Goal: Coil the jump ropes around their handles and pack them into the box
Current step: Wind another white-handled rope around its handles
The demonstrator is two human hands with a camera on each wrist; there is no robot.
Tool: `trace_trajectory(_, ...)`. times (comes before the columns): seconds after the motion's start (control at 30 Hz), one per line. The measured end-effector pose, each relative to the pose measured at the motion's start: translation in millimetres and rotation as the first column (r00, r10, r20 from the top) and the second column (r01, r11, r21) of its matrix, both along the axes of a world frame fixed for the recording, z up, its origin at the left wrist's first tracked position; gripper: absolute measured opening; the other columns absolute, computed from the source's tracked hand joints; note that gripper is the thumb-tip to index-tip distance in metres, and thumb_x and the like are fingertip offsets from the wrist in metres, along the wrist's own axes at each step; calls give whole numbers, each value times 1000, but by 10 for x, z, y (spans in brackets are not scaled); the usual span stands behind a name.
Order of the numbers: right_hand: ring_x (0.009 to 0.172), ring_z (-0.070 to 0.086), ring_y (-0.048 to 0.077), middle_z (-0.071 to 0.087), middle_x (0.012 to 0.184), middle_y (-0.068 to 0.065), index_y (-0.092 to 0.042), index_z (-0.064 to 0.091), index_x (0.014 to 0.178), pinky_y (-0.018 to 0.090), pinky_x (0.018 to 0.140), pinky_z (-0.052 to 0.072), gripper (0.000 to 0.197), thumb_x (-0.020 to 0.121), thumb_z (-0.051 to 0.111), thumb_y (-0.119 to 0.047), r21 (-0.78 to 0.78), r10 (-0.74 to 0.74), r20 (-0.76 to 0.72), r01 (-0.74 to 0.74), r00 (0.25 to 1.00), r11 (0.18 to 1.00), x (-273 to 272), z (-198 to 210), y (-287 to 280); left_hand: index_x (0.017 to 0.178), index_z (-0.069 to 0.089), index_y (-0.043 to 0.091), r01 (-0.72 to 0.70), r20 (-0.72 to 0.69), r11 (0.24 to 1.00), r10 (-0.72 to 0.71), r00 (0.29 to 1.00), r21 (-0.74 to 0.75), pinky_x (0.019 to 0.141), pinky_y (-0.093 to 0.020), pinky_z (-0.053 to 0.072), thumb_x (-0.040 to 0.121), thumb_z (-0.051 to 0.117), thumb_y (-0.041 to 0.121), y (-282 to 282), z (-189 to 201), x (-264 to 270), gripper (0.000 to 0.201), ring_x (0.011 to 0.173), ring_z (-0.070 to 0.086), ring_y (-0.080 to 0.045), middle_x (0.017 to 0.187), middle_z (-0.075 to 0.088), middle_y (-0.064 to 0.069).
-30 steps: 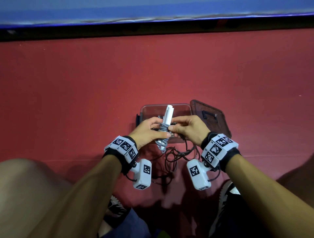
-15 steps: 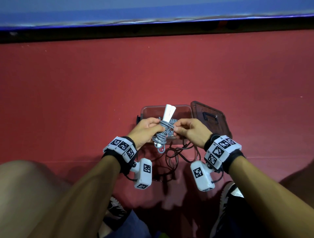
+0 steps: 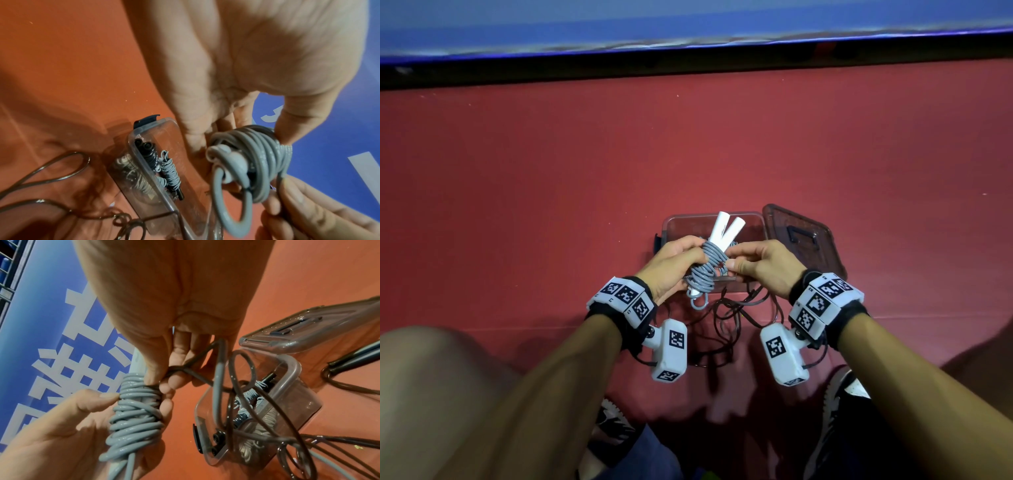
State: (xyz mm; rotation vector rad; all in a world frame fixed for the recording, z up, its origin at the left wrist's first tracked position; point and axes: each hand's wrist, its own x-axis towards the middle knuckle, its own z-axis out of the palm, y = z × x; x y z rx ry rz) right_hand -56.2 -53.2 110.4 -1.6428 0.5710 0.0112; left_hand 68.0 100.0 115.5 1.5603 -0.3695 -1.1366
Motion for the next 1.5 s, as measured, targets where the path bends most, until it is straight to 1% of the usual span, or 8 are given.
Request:
trace_trajectory(0.1, 79, 62, 29, 71, 93, 29, -3, 74, 104, 47, 89, 55, 15, 90, 70, -3, 16, -42, 1, 42, 999, 999, 1, 1, 12, 125, 54, 8, -29, -28, 999, 28, 999, -24, 83, -43, 53, 94, 53, 1, -10, -3, -19, 32, 93, 67, -31, 111, 66, -21)
trace_trajectory(0.37, 64, 58, 16, 66, 80, 16, -6, 74, 106, 32, 68, 49, 18, 89, 70, -2, 60, -94, -2, 94, 996, 994, -11, 8, 44, 107, 72, 23, 48, 162, 998, -53, 985, 30, 107, -53, 49, 71, 86, 46, 35, -111, 2, 44, 116, 66, -30, 115, 73, -9)
trace_trajectory(0.53, 72, 58, 15, 68, 77, 6, -26, 74, 102, 38, 77, 49, 32, 97, 57, 1, -3, -7, 28, 7, 1000, 1000, -18, 38, 41, 118, 68, 8, 29, 73, 1000, -29, 997, 8, 102, -56, 52, 99, 63, 24, 33, -30, 21, 25, 101, 71, -27, 112, 75, -17)
trace_trajectory(0.77, 57, 59, 11, 64, 73, 6, -6, 68, 120, 21, 64, 54, 27, 95, 61, 2, 101, -61, 46, 56, 997, 993, -2, 40, 40, 126, 57, -8, -117, 60, 993, 118, 991, -27, 98, -54, 52, 103, 54, 10, 12, -31, 38, 29, 100, 66, -32, 119, 66, -29)
trace_trajectory(0.9, 57, 57, 12, 64, 71, 8, -8, 72, 108, 24, 64, 54, 19, 92, 65, 1, 79, -86, 56, 81, 995, 994, 3, 39, 53, 112, 59, -1, -70, 86, 997, 72, 994, -22, 84, -37, 58, 105, 51, 10, 9, -87, 41, 15, 92, 66, -21, 109, 67, -19)
trace_trajectory(1.13, 69, 66, 23, 76, 78, 14, -19, 81, 87, 47, 80, 57, 9, 84, 77, -10, -14, -113, 33, 114, 993, 993, 10, -3, 46, 115, 73, 25, 123, 194, 991, -131, 972, 52, 102, -42, 53, 77, 87, 25, 49, -153, 29, 40, 105, 73, -24, 106, 78, -5)
trace_trajectory(1.37, 71, 58, 19, 63, 78, 15, -11, 72, 114, 34, 75, 49, 26, 98, 56, 1, 53, -21, 36, 19, 999, 998, -9, 64, 74, 135, 59, 5, -16, 194, 1000, 12, 981, 19, 81, -24, 58, 89, 72, 0, 35, -154, 106, 48, 95, 73, -18, 111, 74, -10)
trace_trajectory(1.5, 70, 60, 16, 64, 79, 15, -21, 72, 106, 31, 73, 51, 30, 96, 58, 3, 58, 12, 45, -15, 999, 998, -4, 70, 63, 134, 55, 0, -29, 97, 999, 25, 995, 42, 101, -46, 53, 98, 59, -1, 16, -193, 75, 37, 108, 68, -27, 117, 71, -14)
